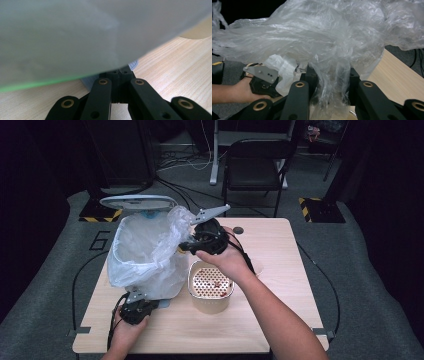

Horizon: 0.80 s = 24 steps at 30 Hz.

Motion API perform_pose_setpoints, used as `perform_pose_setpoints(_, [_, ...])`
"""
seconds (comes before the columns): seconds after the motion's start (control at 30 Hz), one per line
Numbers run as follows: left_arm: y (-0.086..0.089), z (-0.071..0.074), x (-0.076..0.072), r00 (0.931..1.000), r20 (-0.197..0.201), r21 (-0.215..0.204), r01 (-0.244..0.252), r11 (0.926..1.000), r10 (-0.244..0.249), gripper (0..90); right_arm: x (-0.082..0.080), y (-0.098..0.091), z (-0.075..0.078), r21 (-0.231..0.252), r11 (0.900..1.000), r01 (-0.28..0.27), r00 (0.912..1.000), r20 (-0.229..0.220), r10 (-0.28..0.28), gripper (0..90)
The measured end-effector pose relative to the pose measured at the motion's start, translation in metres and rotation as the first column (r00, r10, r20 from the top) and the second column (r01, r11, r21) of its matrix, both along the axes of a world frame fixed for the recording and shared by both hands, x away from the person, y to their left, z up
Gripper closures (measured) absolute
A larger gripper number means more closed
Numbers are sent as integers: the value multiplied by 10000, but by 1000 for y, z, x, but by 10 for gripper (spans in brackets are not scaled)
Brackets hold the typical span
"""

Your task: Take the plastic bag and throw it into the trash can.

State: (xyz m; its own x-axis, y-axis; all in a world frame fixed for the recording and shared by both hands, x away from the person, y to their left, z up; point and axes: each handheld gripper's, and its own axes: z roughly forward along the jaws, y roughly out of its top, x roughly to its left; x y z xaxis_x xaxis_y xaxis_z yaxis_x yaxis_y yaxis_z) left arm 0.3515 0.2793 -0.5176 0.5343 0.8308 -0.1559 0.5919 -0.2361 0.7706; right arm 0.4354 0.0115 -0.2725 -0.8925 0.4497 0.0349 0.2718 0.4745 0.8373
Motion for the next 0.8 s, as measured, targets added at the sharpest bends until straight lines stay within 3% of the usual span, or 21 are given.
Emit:
perform_pose_setpoints(0.03, [0, 0, 0, 10000, -8, 23, -5, 10000, 5, 900, 1, 2, 0, 8, 10000, -41, 10000, -24, 41, 721])
perform_pose_setpoints(0.07, [2, 1, 0, 9999, -66, 340, 94, 9994, -92, 900, 2, 6, 0, -33, 9999, -101, 9999, -15, 101, 721])
perform_pose_setpoints(0.1, [1, 1, 0, 9999, -146, 294, -48, 9996, 52, 900, 2, 8, 0, -51, 9999, -107, 9999, 4, 107, 720])
perform_pose_setpoints(0.17, [3, 1, 1, 9999, -17, 538, 158, 9984, -157, 900, 4, 15, 0, -27, 9999, -164, 9998, 56, 164, 720])
perform_pose_setpoints(0.2, [1, 0, 0, 10000, 49, 255, -43, 9997, 42, 900, 4, 17, 0, 0, 9999, -169, 9999, 16, 169, 720])
perform_pose_setpoints(0.47, [2, 0, 1, 9998, 115, 215, 174, 9996, -176, 900, 10, 42, -4, -66, 9990, -449, 9990, 2, 449, 717])
perform_pose_setpoints(0.53, [1, 0, 0, 10000, 9, 195, -21, 9998, 20, 900, 12, 46, -5, -46, 9989, -461, 9989, -51, 460, 717])
perform_pose_setpoints(0.67, [2, 0, 1, 10000, 8, 188, 70, 9998, -71, 900, 16, 54, -9, -26, 9990, -437, 9990, -72, 437, 711])
perform_pose_setpoints(0.8, [2, 0, 1, 9997, 144, 229, 182, 9996, -185, 900, 19, 60, -12, 78, 9995, -290, 9996, 4, 290, 658])
